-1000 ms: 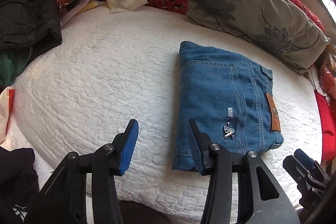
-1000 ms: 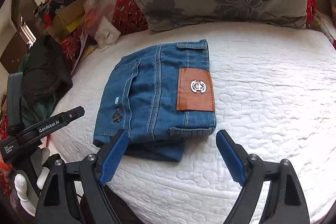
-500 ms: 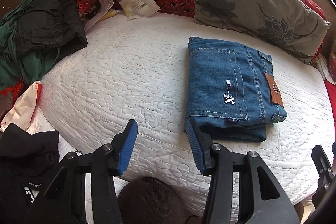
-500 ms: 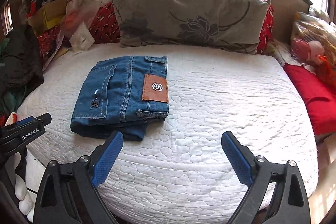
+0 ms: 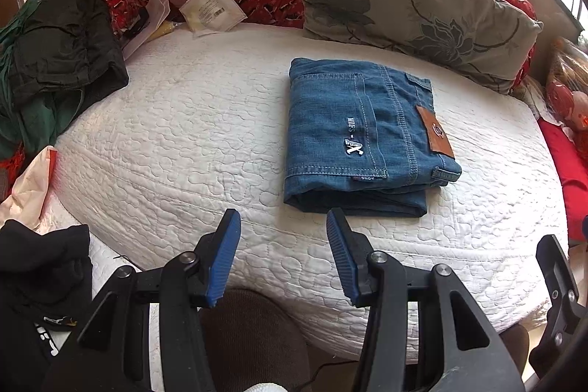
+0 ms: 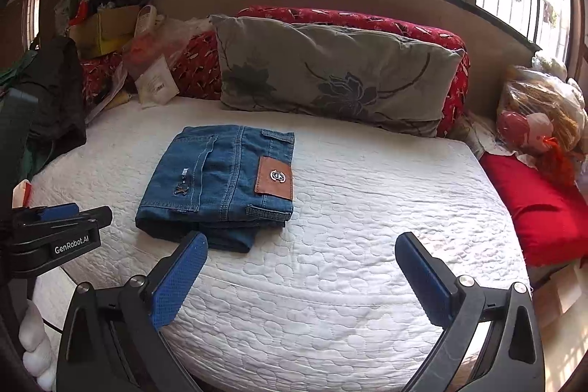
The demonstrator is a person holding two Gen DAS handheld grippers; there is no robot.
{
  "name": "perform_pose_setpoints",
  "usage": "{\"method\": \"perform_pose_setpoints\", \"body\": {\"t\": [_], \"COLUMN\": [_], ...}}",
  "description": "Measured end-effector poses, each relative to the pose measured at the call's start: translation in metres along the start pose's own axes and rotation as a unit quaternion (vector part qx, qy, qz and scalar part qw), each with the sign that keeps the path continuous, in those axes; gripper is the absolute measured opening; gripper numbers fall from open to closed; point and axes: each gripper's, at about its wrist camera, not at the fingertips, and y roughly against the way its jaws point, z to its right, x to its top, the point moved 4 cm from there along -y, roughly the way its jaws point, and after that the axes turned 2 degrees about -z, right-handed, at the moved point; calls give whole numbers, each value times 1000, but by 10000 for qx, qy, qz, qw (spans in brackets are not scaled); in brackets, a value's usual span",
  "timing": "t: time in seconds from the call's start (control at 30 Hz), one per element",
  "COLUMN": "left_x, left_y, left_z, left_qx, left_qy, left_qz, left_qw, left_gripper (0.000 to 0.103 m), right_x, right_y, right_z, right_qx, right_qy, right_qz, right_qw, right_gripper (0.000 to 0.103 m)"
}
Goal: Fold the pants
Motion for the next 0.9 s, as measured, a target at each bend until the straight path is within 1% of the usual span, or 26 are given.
{"method": "perform_pose_setpoints", "body": {"t": [0.07, 0.1, 0.17, 0.23, 0.27, 0.37, 0.53, 0.6, 0.7, 0.8, 0.9], "left_x": [2, 2, 3, 4, 5, 8, 13, 16, 18, 18, 19], "left_y": [-1, -3, -7, -10, -12, -12, -1, 3, 7, 8, 8], "left_z": [0, 1, 3, 4, 5, 6, 6, 9, 14, 16, 18], "left_qx": [133, 196, 273, 378, 344, 50, -200, -152, 29, -66, -101], "left_qy": [-35, -59, -115, -120, -114, -46, 113, -18, -216, -235, -250], "left_qz": [36, -3, -111, -162, -183, -184, 90, 164, 219, 208, 217], "left_qw": [9999, 9998, 9995, 9991, 9992, 9998, 9997, 9997, 9995, 9995, 9994], "left_gripper": [48, 57, 65, 65, 65, 65, 65, 65, 65, 65, 65], "right_x": [1, 2, 4, 4, 4, 3, 4, 5, 7, 9, 10], "right_y": [-2, -5, -10, -14, -15, -22, -23, -23, -25, -30, -30], "right_z": [1, 1, 2, 4, 5, 6, 12, 16, 24, 28, 29], "right_qx": [59, 89, 143, 220, 233, 254, 265, 278, 345, 474, 406], "right_qy": [-28, -37, -72, -167, -195, -162, -219, -291, -440, -536, -531], "right_qz": [0, -16, -89, -142, -164, -283, -320, -322, -350, -451, -440], "right_qw": [10000, 10000, 9998, 9995, 9994, 9991, 9989, 9987, 9978, 9964, 9968], "right_gripper": [103, 103, 103, 103, 103, 103, 103, 103, 103, 103, 103]}}
